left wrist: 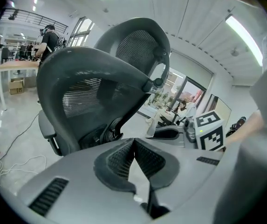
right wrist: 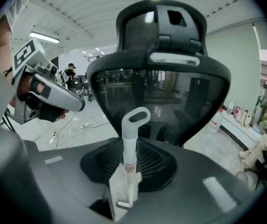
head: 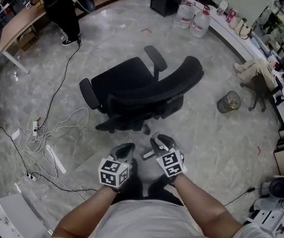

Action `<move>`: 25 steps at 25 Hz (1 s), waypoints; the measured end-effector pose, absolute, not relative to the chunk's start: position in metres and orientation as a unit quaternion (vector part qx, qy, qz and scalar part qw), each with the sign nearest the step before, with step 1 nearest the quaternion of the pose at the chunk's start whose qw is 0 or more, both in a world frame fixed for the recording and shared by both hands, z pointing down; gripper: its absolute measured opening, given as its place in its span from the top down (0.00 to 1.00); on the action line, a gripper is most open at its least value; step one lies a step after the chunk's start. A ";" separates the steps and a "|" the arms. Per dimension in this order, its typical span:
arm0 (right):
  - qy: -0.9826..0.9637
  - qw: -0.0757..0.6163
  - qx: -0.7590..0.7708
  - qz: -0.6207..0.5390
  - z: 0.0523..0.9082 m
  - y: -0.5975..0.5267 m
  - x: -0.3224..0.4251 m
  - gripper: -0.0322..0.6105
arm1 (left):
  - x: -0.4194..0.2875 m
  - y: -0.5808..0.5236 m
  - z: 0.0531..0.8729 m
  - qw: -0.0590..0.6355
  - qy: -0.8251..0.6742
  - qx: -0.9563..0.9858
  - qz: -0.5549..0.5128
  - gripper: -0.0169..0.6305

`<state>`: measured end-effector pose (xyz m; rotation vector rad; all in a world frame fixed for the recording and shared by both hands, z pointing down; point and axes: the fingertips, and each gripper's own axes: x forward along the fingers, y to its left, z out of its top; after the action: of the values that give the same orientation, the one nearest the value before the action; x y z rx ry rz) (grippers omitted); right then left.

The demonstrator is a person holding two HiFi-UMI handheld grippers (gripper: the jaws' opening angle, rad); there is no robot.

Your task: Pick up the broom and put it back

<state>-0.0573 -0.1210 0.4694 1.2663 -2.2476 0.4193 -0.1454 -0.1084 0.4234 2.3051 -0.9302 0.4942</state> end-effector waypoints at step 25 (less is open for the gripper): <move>-0.863 0.194 0.441 0.151 0.378 -0.144 -0.091 0.87 | -0.153 -0.123 0.357 0.260 -0.395 0.869 0.149 0.96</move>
<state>-0.0912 -0.1439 0.3777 1.2358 -2.4220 0.4231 -0.1528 -0.1228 0.3566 2.3524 -1.0693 0.4028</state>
